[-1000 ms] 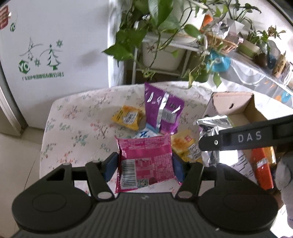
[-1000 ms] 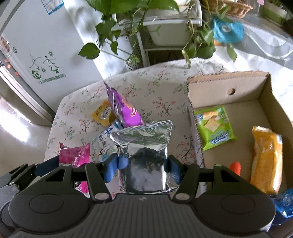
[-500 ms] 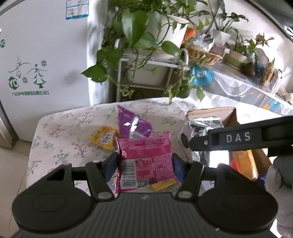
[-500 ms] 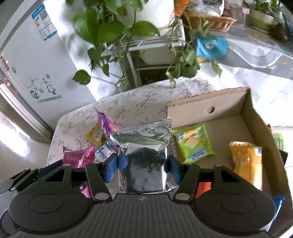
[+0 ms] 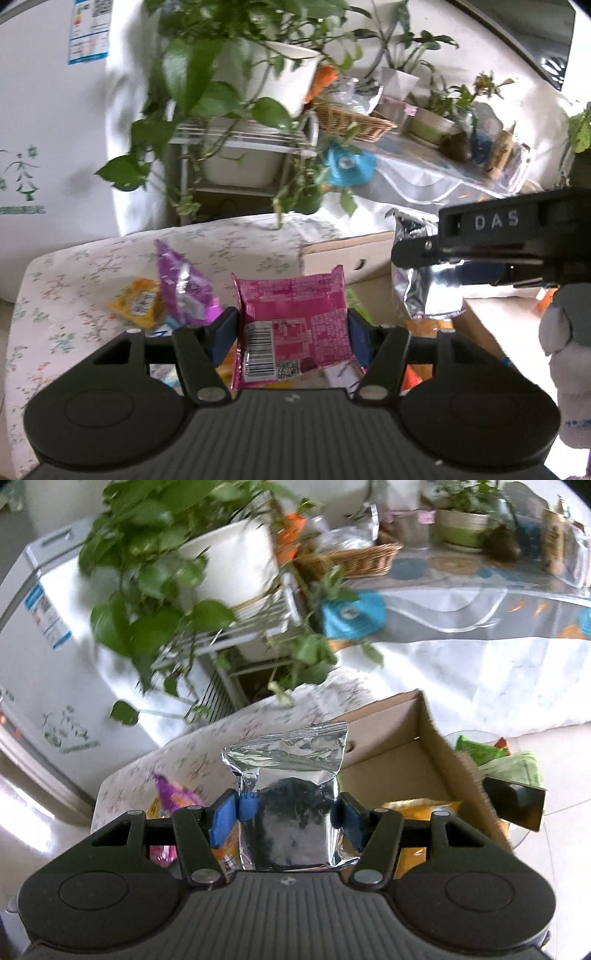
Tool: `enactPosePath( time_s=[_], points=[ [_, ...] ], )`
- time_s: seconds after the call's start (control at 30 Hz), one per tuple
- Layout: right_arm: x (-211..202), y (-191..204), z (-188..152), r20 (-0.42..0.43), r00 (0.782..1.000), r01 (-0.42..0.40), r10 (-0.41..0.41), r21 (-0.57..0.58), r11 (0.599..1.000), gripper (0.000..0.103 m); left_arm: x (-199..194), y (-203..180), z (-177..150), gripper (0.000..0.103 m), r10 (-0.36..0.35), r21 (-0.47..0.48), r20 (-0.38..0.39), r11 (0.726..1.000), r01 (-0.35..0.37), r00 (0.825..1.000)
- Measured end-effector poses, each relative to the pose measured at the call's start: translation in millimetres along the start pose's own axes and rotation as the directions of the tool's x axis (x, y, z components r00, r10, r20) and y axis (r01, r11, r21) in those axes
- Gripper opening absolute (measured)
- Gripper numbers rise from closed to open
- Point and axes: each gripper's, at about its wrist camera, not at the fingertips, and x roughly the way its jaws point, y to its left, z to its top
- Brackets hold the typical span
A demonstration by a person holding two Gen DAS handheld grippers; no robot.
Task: Organize snacks
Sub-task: 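Carry the silver bag with the right tool while the left tool carries the pink bag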
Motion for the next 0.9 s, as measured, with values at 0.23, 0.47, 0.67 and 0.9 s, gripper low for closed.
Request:
enactPosePath(
  time_s=[0.23, 0.47, 0.67, 0.9],
  points=[
    [-10, -28, 7, 0.040, 0.999, 0.024, -0.027, 0.087, 0.996, 0.065, 9, -23, 0, 0.061, -0.051, 0.026, 0.010, 0.998, 0.051, 0.999],
    [-12, -40, 9, 0.049, 0.997, 0.047, -0.054, 0.131, 0.990, 0.065, 23, -40, -1, 0.061, -0.089, 0.030, 0.002, 0.996, 0.089, 0.996],
    [-12, -46, 9, 0.049, 0.996, 0.069, -0.078, 0.154, 0.986, 0.065, 39, -55, -4, 0.061, -0.117, 0.024, -0.009, 0.993, 0.117, 0.993],
    [-6, -57, 9, 0.037, 0.992, 0.115, -0.124, 0.187, 0.976, 0.065, 55, -65, -11, 0.066, -0.143, 0.019, -0.034, 0.989, 0.144, 0.989]
  ],
)
